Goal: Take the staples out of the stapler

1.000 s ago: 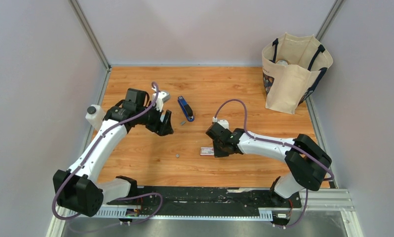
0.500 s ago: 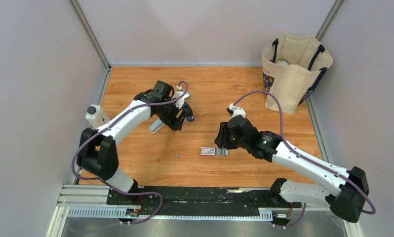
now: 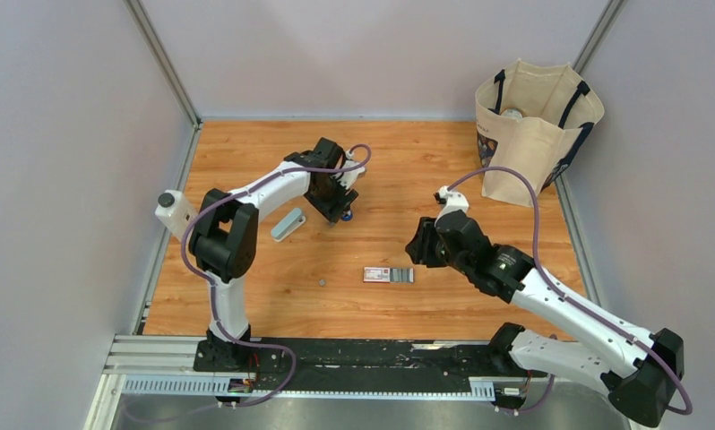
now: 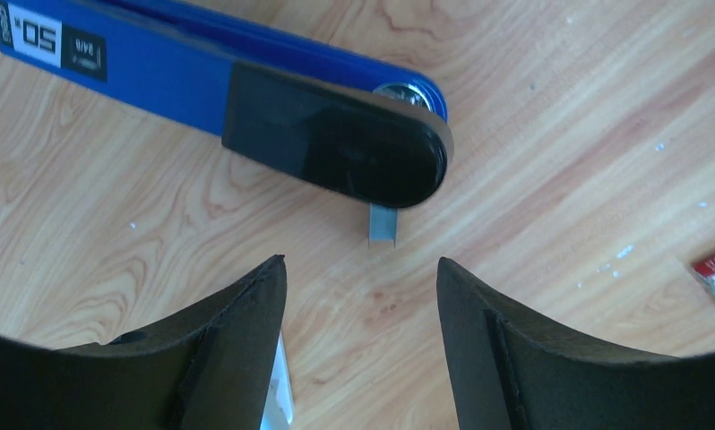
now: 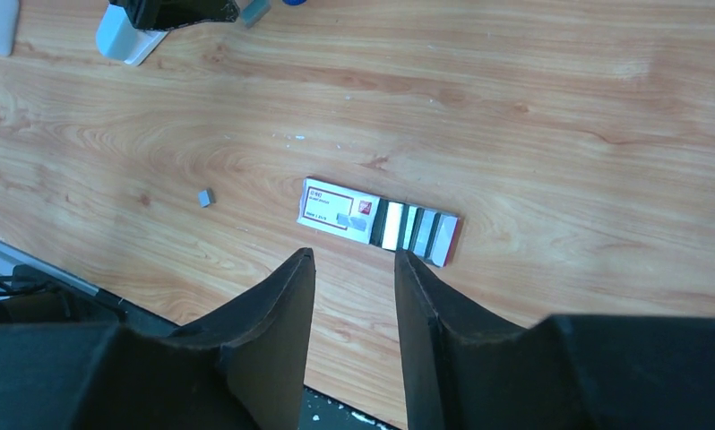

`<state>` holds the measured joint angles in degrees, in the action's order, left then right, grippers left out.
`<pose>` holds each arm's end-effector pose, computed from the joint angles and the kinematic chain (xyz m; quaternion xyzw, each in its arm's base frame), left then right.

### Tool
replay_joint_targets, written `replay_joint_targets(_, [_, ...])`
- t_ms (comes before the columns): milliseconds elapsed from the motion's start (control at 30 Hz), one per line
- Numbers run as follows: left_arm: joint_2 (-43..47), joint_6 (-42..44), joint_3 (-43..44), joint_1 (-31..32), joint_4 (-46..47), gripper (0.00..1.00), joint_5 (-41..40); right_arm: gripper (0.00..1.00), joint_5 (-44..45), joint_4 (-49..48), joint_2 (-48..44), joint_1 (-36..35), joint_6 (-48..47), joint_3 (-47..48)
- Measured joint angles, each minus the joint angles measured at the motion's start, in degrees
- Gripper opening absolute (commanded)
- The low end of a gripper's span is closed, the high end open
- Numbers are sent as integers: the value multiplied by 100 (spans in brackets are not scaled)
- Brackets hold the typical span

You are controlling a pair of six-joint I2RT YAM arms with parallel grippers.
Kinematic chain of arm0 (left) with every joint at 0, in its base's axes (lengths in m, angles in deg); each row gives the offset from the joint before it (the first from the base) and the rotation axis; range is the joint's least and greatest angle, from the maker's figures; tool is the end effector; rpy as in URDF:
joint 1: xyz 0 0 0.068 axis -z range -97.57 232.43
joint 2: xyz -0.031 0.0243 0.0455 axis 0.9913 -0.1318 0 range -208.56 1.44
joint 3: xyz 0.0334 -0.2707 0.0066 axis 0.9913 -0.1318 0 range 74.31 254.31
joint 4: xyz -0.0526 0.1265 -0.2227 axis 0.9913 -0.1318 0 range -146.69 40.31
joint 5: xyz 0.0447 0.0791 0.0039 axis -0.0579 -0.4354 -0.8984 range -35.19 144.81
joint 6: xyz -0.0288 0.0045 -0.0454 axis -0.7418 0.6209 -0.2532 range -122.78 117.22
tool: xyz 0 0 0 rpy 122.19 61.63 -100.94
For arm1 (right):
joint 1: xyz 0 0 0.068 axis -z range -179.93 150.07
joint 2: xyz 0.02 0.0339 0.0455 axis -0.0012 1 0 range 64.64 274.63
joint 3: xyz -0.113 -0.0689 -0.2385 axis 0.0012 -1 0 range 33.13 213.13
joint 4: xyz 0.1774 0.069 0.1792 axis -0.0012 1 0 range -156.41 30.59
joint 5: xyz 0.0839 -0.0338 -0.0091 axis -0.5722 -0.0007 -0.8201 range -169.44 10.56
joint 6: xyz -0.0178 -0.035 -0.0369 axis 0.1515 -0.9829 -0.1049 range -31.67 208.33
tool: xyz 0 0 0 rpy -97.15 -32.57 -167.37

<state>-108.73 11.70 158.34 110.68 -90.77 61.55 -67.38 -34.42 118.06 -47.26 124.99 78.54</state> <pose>0.3502 -0.1929 0.2064 0.3673 0.9071 -0.0808 0.1889 0.1391 0.1398 0.2809 -0.0396 0.9015 0.2104 0.3760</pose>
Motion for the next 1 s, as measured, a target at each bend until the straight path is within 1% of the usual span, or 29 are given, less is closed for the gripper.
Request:
replay_joint_targets(233, [-614,125,483,125,-31,68,-155,41,-107,-227,111,289,-205,-13])
replay_joint_targets(367, [-859,227,658,160,-186,68,-170,41,-155,-337,173,404,-278,-46])
replay_joint_targets(567, [-1058,240,984,168,-358,68,-280,41,-216,-407,319,448,-376,-59])
replay_joint_targets(767, [-1342,181,1615,168,-520,68,-236,41,-275,-527,426,452,-396,-92])
replay_joint_targets(933, [-1351,146,1602,168,-564,68,-142,40,-321,-579,426,452,-391,-205])
replay_joint_targets(1000, [-1318,151,1401,168,-525,68,-120,40,-334,-586,426,452,-391,-225])
